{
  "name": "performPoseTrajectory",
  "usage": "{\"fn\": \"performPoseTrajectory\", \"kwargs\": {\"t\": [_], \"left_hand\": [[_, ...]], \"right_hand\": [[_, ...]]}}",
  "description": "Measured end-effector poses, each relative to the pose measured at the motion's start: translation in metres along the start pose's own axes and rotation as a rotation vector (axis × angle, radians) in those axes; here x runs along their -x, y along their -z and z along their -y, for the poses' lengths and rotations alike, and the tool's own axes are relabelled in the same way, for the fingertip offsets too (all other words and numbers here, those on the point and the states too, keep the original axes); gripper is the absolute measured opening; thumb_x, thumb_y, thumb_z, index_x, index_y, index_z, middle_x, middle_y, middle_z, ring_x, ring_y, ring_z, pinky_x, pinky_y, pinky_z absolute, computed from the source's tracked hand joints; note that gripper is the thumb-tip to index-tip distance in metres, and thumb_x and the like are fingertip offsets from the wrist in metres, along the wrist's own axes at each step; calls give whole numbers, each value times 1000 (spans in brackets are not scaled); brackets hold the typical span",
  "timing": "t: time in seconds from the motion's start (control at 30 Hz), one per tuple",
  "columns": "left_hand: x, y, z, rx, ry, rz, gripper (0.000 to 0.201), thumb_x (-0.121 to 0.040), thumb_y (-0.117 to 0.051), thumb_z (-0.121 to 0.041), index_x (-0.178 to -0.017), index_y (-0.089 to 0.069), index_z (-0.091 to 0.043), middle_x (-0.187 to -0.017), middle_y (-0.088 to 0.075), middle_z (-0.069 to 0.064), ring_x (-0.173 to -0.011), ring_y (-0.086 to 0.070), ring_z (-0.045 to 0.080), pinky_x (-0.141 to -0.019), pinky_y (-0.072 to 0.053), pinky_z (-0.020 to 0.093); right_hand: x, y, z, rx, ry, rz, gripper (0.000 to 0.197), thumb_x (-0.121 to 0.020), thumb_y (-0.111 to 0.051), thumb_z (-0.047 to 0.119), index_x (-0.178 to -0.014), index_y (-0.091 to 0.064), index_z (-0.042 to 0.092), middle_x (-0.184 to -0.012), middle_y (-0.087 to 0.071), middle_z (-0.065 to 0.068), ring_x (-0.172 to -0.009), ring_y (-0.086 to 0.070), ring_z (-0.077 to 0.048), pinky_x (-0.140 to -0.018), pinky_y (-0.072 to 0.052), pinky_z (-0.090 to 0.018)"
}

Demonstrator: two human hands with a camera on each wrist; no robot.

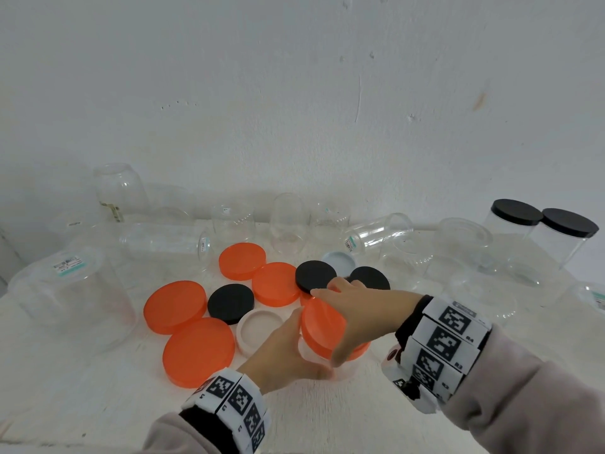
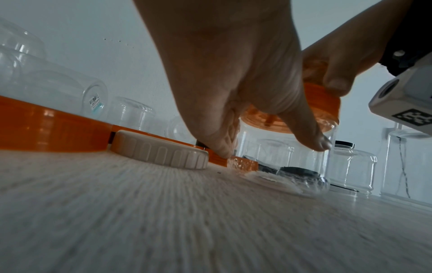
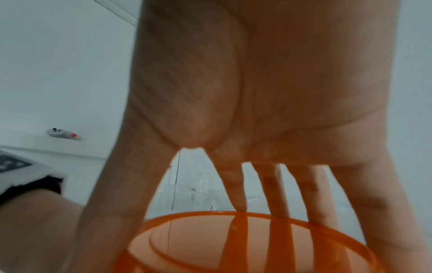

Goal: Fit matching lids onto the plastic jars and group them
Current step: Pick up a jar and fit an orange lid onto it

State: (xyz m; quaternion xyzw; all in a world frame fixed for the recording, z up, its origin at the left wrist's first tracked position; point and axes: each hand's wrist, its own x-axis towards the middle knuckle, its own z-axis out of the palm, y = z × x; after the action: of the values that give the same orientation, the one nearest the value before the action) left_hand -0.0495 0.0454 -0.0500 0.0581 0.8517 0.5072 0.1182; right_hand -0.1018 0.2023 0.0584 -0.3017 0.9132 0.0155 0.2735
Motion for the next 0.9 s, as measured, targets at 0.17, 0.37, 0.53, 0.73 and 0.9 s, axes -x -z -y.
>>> {"fn": "performPoseTrajectory", "kwargs": {"t": [0.17,0.37,0.53,0.73,0.9], "left_hand": [[2,0,0,29,-13,-7,101,-60,-88,-40,-134,-20,-48,-130,-46,-24,-117,-47,-4,-100,-38,20],[4,1,-6,30,-15,-7,103,-62,-87,-37,-137,-18,-44,-136,-43,-21,-123,-44,0,-106,-38,25],[4,1,-8,15,-7,-3,98,-63,-87,-34,-131,-17,-48,-134,-44,-20,-122,-45,1,-108,-38,30],[3,0,-4,41,-3,-10,101,-60,-88,-38,-133,-19,-50,-131,-45,-23,-120,-46,0,-104,-39,26],[4,0,-4,46,-6,-1,94,-60,-88,-37,-126,-22,-53,-133,-44,-23,-118,-46,-5,-102,-39,22]], "right_hand": [[-3,-10,2,17,-69,-113,106,-62,-62,79,-144,-23,26,-138,-31,-3,-122,-34,-28,-82,-38,-36],[-1,-8,0,-40,-77,-77,118,-61,-64,79,-150,-4,30,-151,-18,-3,-136,-21,-30,-99,-37,-44],[1,-1,-5,-54,36,-43,104,-67,-76,59,-147,-15,33,-139,-25,6,-129,-26,-21,-98,-42,-41],[-3,-13,-5,-14,-45,-147,103,-61,-62,80,-141,-27,26,-132,-31,2,-118,-34,-22,-83,-39,-34],[-3,-14,-3,-35,-109,-116,109,-62,-57,84,-146,-18,26,-142,-28,-5,-127,-32,-28,-90,-40,-39]]}}
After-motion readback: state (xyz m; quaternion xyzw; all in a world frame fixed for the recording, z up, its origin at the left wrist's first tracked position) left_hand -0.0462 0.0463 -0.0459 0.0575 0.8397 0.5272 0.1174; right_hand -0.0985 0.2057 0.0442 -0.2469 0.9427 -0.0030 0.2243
